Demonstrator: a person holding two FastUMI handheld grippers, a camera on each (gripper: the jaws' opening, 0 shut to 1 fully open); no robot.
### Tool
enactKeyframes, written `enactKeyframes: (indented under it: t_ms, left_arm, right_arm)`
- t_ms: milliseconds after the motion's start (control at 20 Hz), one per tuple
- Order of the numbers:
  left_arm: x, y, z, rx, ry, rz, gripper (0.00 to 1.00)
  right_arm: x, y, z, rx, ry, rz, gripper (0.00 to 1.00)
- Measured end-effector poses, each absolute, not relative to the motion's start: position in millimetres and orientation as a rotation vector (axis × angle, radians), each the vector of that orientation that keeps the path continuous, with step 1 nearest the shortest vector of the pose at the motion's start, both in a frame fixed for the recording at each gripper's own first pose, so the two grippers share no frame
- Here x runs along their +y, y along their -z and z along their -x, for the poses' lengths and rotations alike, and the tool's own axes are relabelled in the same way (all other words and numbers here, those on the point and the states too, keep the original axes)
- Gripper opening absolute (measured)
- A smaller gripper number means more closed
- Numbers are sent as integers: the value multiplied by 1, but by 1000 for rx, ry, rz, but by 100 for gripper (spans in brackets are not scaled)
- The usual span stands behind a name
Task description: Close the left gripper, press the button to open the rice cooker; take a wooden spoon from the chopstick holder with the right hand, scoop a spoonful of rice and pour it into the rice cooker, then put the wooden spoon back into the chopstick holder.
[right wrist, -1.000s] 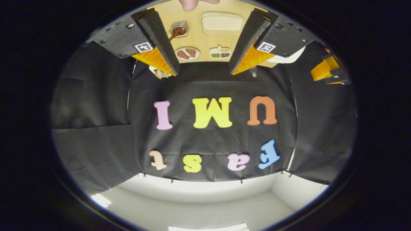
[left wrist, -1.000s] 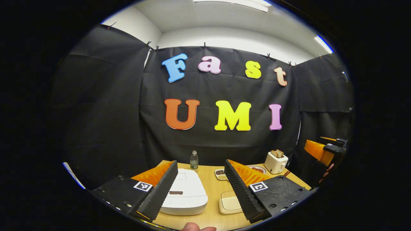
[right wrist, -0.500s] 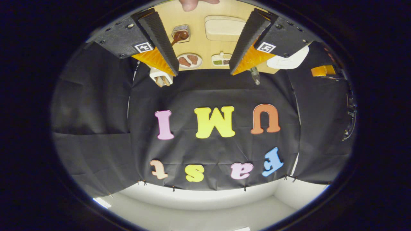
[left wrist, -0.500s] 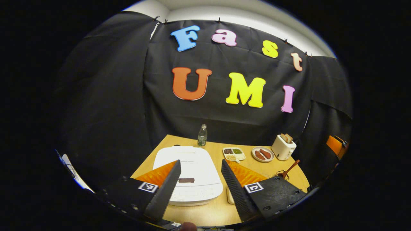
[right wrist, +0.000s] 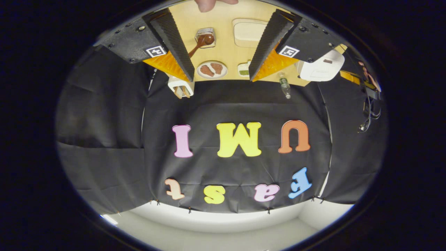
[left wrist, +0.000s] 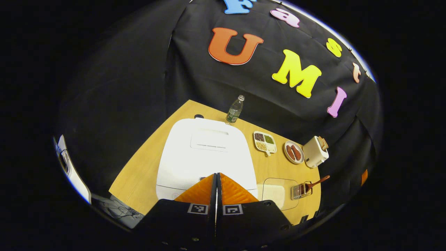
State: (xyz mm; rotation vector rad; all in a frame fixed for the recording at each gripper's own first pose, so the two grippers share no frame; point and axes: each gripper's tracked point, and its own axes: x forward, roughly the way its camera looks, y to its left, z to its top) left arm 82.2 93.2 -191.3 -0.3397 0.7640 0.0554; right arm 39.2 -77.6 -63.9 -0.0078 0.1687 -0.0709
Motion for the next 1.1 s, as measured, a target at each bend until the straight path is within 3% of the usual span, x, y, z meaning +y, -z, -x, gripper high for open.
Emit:
enactKeyframes:
  t_ms: [700,1100]
  left_arm:
    - [89,252,-93,934,-49,434,0]
    - [87,259,-89,951,-27,418,0]
  right_arm:
    - [-102,87,-60,229,93,16,100]
    - [-102,91,-59,233,91,19,100]
